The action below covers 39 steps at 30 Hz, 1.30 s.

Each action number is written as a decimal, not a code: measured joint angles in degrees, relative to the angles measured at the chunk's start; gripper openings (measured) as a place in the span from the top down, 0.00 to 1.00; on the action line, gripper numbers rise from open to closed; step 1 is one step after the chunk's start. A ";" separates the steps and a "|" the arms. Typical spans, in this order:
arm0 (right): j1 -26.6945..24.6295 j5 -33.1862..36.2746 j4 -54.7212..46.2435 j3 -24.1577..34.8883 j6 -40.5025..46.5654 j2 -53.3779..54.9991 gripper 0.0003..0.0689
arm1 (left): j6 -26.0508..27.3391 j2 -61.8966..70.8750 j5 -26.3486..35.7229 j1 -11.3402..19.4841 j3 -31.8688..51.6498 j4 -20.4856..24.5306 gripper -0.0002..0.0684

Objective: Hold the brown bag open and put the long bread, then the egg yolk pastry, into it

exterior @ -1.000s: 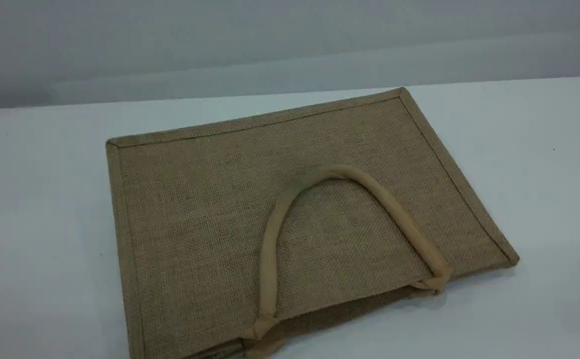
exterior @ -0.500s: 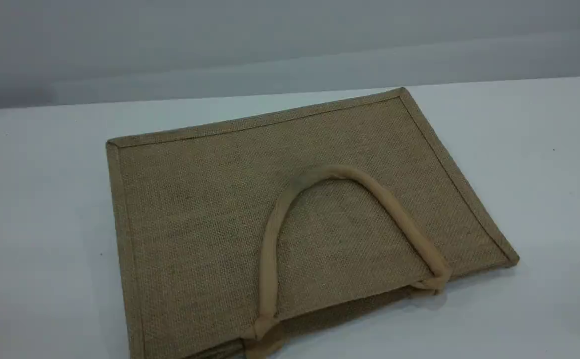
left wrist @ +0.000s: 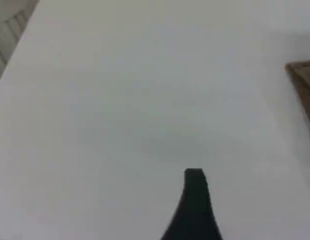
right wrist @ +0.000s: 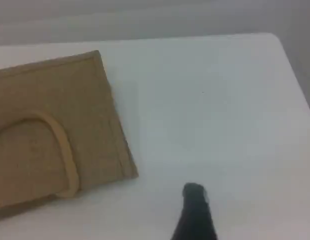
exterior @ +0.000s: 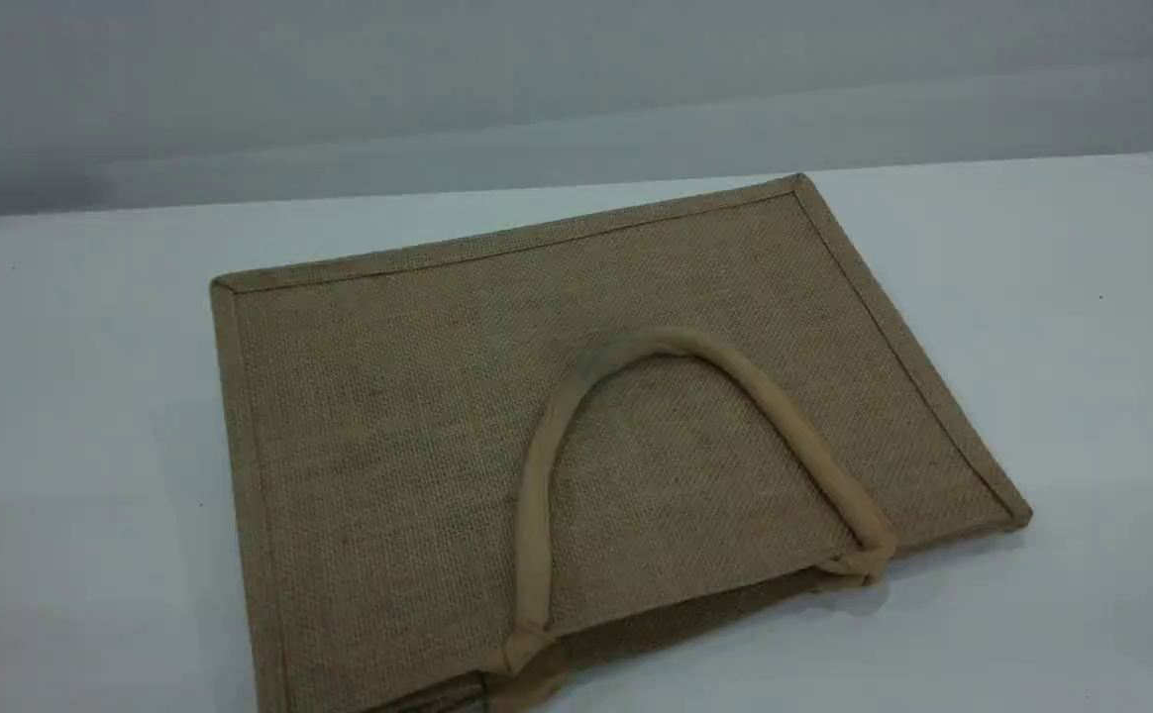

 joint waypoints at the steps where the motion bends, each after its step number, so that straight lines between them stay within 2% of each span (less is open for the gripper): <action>1: 0.00 0.00 0.00 0.00 0.00 0.00 0.31 | -0.69 -0.57 -1.07 0.00 0.00 -0.29 0.24; 5: 0.00 0.00 0.00 0.00 0.00 0.00 0.31 | -1.24 -3.16 -4.02 0.00 0.00 -1.05 0.24; 8: 0.00 0.00 0.00 0.00 0.00 0.00 0.31 | -1.36 -4.64 -2.50 0.00 0.37 -2.31 0.24; 14: 0.00 0.00 0.00 0.00 0.05 0.00 0.31 | -1.36 -6.84 -2.92 0.00 0.50 -2.18 0.24; 18: 0.00 0.00 0.00 0.00 0.05 0.00 0.31 | -1.22 -8.26 -0.77 -0.05 1.50 -2.10 0.24; 39: 0.00 0.00 0.00 0.00 -0.01 0.00 0.31 | -1.11 -8.16 -1.33 -0.18 1.40 -2.35 0.24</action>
